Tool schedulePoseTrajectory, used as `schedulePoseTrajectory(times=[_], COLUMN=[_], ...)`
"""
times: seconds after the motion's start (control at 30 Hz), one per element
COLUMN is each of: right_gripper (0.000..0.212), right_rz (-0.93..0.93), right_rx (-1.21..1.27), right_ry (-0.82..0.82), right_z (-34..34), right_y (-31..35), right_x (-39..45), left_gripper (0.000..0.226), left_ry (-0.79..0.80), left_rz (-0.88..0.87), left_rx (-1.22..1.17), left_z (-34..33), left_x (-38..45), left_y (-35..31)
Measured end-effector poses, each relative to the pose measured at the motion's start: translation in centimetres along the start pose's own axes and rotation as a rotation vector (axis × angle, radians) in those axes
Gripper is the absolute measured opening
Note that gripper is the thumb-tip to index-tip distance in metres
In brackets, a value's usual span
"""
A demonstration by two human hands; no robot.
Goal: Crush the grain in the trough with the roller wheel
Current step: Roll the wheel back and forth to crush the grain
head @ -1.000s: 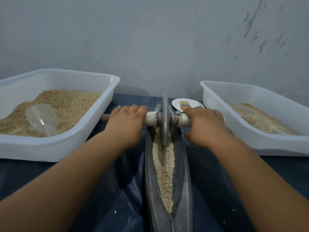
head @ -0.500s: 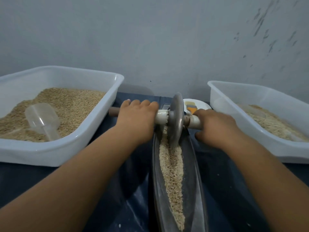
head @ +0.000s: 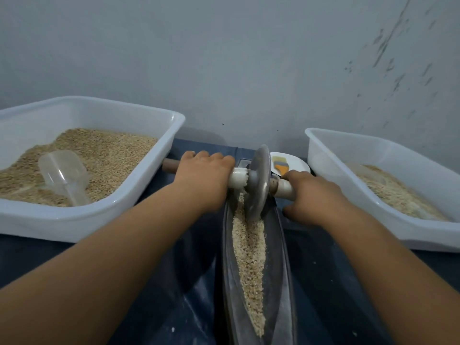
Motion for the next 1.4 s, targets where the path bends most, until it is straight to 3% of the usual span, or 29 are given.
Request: schedulePoseTrajectory(times=[0.2,0.37,0.47,0.57,0.67,0.9,1.1,1.27,1.4], right_gripper=[0.05,0.065,0.063,0.054,0.064,0.067,0.061,0.07,0.059], right_rz=[0.152,0.009,-0.043,0.079,0.152,-0.088,0.063,-0.031,-0.05], right_rx=[-0.035,-0.035,-0.046,-0.112,-0.069,0.08,0.123,0.023,-0.015], right_ry=[-0.11,-0.054,-0.02,-0.117,-0.194,0.065,-0.048,0.029,0.016], right_z=[-0.4,0.2,0.3,0.3,0.2,-0.8,-1.3,-0.7,0.0], right_y=[0.2,0.0,0.2,0.8,1.0,-0.8,-0.3,-0.5,0.0], right_x=[-3.7,-0.2,0.5,-2.5,-4.3,0.6,-4.3,-0.6,-0.3], left_gripper=[0.041,0.043,0.039,0.036,0.041,0.048,0.044,0.047,0.039], left_ry=[-0.214,-0.027,0.009,-0.119,-0.219,0.021,-0.244,-0.037,0.034], left_rz=[-0.075,0.021,0.037,-0.016,-0.063,0.032,-0.106,0.007,0.011], left_rx=[0.069,0.026,0.013,0.011,0.034,0.082,0.138,0.053,0.037], left_z=[-0.8,-0.2,-0.1,-1.0,-1.4,0.9,0.0,-0.1,-0.1], left_x=[-4.2,-0.4,0.0,-3.3,-4.9,0.8,-3.1,0.5,0.4], left_y=[-0.4,0.3,0.2,0.4,0.6,-0.7,-1.3,-0.2,0.2])
Point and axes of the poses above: each hand's wrist, its own x-axis towards the middle knuckle, its own z-axis out of the back of the hand, y = z × x, the point moved 6 cm from there along x, towards the middle knuckle, and after that the axes turned 5 degrees about z, right-handed, at the moved point
